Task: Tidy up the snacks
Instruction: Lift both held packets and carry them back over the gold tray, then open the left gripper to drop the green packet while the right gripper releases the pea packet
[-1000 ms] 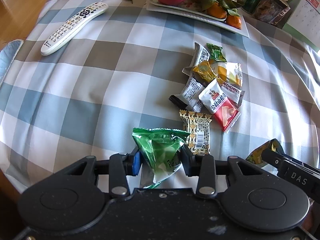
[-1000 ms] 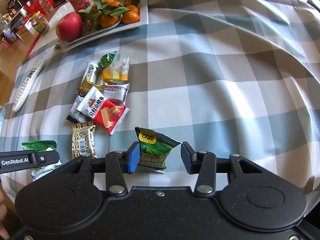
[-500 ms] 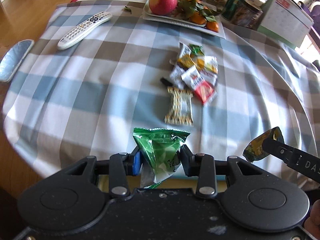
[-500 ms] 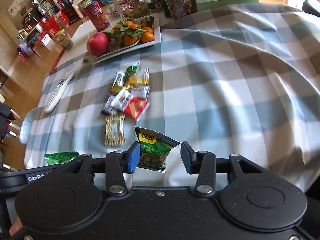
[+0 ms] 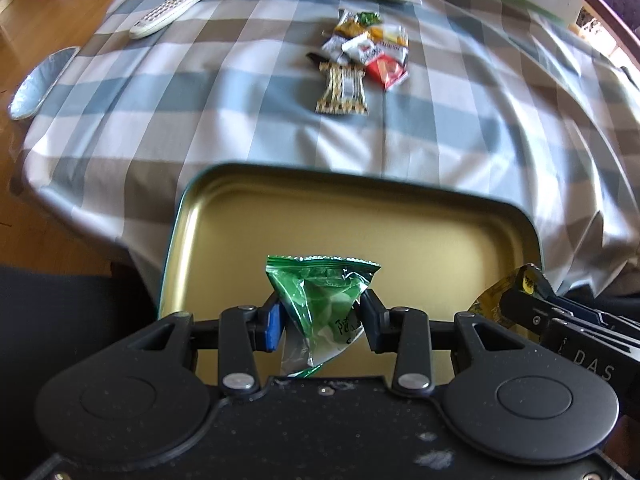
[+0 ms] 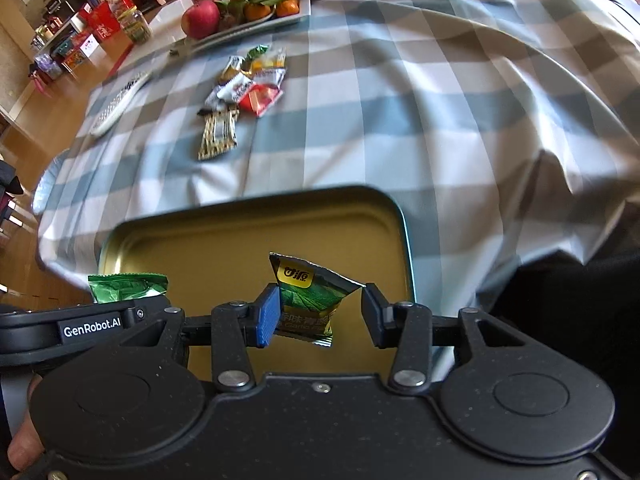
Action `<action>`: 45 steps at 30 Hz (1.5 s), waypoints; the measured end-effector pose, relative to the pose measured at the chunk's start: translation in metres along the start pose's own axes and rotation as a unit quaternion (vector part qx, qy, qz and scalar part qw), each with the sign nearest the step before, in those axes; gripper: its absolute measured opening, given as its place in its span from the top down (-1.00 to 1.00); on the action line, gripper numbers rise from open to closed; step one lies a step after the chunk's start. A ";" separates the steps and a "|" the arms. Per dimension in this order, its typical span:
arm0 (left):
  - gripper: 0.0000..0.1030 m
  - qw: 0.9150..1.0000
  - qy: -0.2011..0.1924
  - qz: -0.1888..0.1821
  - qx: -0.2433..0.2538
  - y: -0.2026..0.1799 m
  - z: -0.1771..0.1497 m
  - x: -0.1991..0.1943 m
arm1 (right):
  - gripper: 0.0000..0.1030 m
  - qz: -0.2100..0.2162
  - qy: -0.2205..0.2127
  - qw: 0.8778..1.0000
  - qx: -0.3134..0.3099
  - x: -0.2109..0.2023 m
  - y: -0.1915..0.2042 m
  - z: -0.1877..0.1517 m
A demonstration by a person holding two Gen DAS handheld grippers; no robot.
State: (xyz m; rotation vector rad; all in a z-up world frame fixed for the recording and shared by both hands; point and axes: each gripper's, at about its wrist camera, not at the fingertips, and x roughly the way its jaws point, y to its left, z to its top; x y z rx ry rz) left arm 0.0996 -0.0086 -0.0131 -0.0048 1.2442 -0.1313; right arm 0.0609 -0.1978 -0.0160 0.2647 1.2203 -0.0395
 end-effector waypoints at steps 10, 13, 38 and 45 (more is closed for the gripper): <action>0.24 1.000 0.007 0.014 -0.009 0.007 -0.038 0.001 | -0.01 -0.006 0.010 1.000 0.019 -0.005 -0.005 -0.037; 0.22 1.000 0.005 0.015 -0.008 0.009 -0.042 -0.001 | -0.01 -0.008 0.013 1.000 0.022 -0.006 -0.004 -0.043; 0.21 1.000 -0.006 0.012 -0.006 0.009 -0.046 -0.008 | -0.06 -0.005 0.011 0.999 0.035 -0.016 0.006 -0.032; 0.21 1.000 -0.004 0.011 -0.009 0.010 -0.045 -0.007 | -0.02 0.013 0.040 0.998 0.041 -0.013 0.010 -0.027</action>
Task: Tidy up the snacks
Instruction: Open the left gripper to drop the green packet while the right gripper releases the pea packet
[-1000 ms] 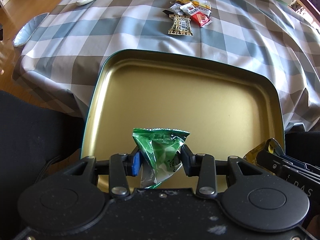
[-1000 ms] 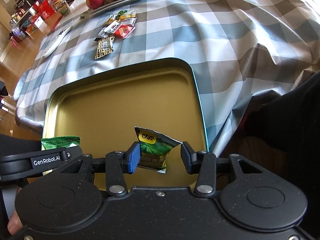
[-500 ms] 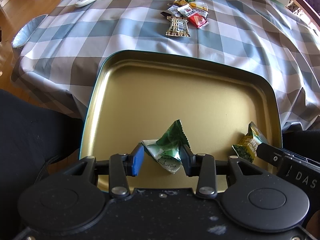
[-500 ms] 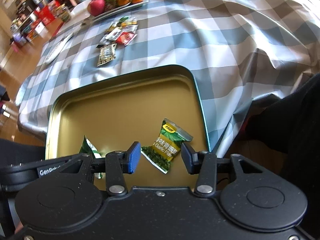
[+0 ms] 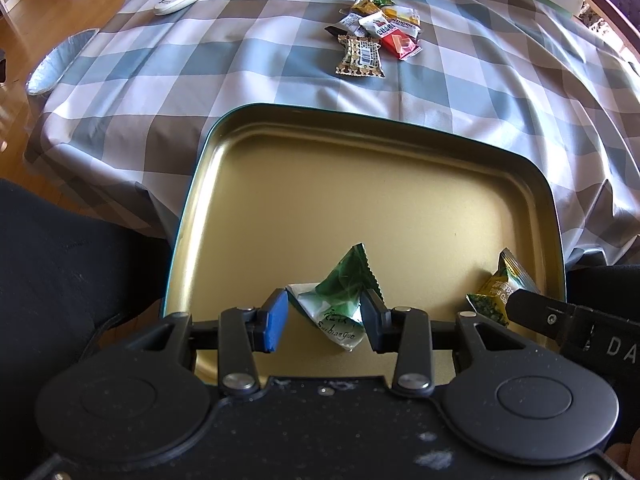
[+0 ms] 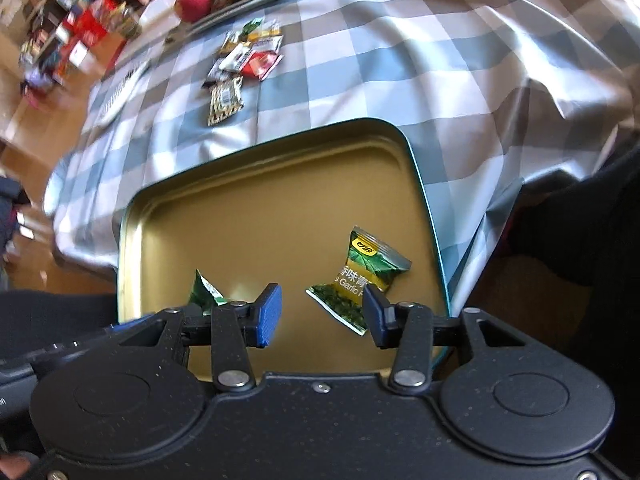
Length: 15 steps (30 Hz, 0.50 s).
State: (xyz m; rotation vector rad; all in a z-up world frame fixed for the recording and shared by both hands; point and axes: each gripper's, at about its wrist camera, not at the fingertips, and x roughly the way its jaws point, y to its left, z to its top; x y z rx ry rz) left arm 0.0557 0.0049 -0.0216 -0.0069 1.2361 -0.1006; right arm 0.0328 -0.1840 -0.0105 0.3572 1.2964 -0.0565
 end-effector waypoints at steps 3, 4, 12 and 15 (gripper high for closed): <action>0.21 1.000 -0.001 -0.001 -0.001 0.000 0.000 0.000 | -0.01 -0.013 -0.004 1.000 -0.019 -0.002 0.006 0.003; 0.21 1.000 -0.001 -0.001 -0.001 0.000 0.000 0.000 | -0.01 -0.016 -0.009 1.000 -0.018 -0.003 0.006 0.004; 0.22 1.000 -0.004 -0.002 -0.003 0.001 0.001 -0.001 | 0.07 -0.071 -0.023 0.993 -0.093 -0.003 0.021 0.013; 0.22 1.000 -0.005 -0.001 -0.003 0.000 0.001 -0.001 | 0.07 -0.054 -0.017 0.995 -0.080 -0.002 0.018 0.015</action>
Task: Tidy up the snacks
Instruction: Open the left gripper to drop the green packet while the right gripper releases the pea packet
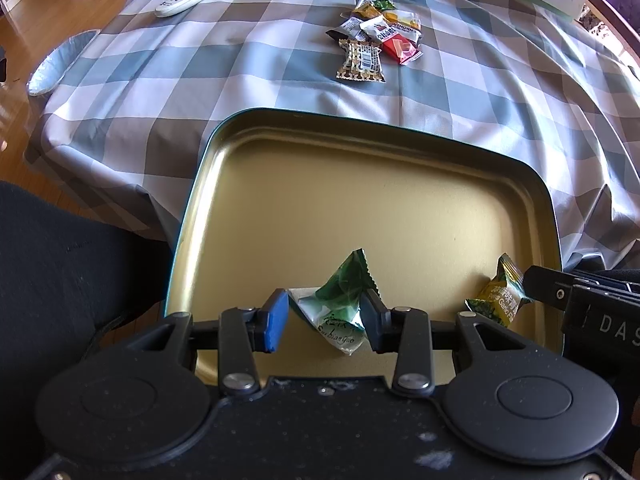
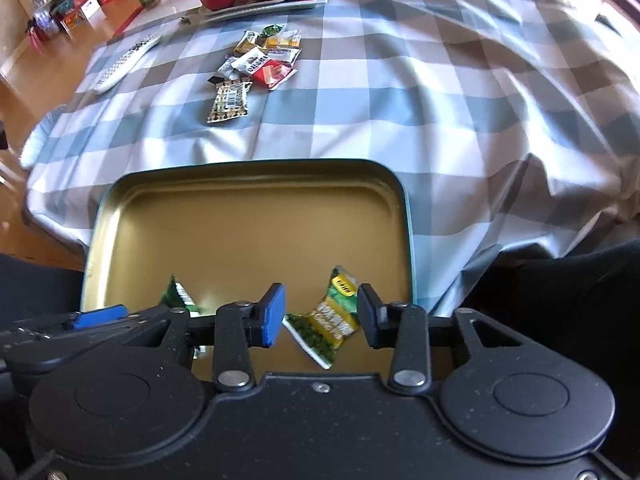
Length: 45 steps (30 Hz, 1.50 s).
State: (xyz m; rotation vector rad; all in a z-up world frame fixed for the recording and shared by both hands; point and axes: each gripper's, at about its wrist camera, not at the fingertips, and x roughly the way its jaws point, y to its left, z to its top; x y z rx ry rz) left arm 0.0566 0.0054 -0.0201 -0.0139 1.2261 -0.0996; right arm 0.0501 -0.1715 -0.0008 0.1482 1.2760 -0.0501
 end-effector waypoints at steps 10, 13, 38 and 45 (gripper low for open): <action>0.22 1.000 -0.004 0.001 -0.003 0.001 0.005 -0.001 | 0.15 -0.034 -0.012 0.993 0.112 0.000 -0.014 0.006; 0.22 1.000 -0.006 0.006 0.001 -0.001 0.007 -0.001 | 0.15 -0.035 -0.007 0.995 0.094 0.000 -0.012 0.010; 0.22 0.999 -0.026 0.025 0.027 -0.008 0.050 0.004 | 0.12 0.010 0.017 1.000 0.020 0.022 -0.013 0.062; 0.22 0.999 -0.027 0.024 0.034 -0.009 0.056 0.009 | 0.11 -0.005 0.013 0.999 0.030 0.027 -0.017 0.066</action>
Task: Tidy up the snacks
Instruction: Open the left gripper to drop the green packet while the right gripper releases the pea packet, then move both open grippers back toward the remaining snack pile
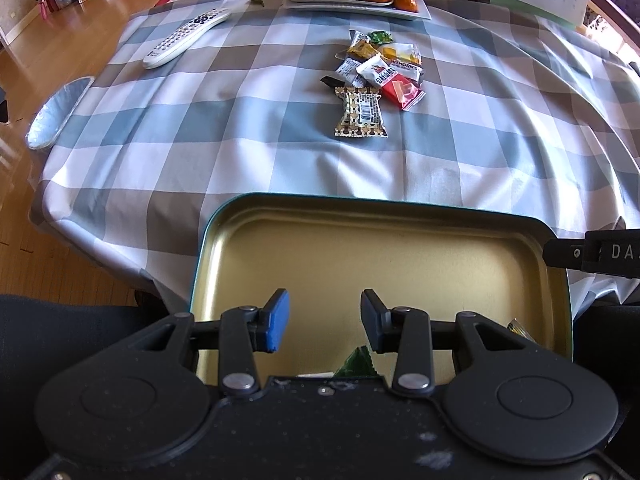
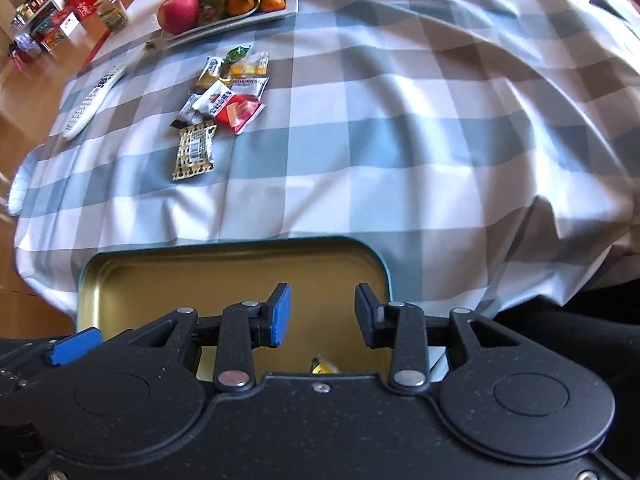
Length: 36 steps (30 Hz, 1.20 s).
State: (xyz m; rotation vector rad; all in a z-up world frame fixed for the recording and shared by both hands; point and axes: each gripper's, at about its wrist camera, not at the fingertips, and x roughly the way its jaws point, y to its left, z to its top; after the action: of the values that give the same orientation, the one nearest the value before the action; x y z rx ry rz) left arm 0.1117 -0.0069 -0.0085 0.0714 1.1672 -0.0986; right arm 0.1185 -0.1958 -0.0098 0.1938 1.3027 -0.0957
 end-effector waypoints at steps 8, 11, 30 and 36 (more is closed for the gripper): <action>0.22 1.000 -0.017 -0.004 -0.013 0.004 0.027 0.000 | 0.11 -0.018 -0.072 0.997 0.011 -0.016 0.005 0.019; 0.22 0.999 -0.035 -0.003 -0.022 0.006 0.043 -0.002 | 0.11 -0.003 -0.071 0.997 -0.001 -0.014 0.009 0.036; 0.11 0.998 -0.059 -0.013 -0.006 0.012 0.167 0.033 | 0.19 0.001 -0.026 1.000 -0.013 0.046 0.020 0.120; 0.12 0.999 -0.046 -0.005 -0.003 0.013 0.198 0.055 | 0.19 -0.005 -0.027 0.999 -0.024 0.064 0.026 0.138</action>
State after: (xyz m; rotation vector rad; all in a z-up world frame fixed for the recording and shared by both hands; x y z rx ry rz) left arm 0.3156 -0.0171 0.0179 0.0548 1.0765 -0.1067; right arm 0.2713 -0.1947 -0.0345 0.1427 1.2503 -0.0778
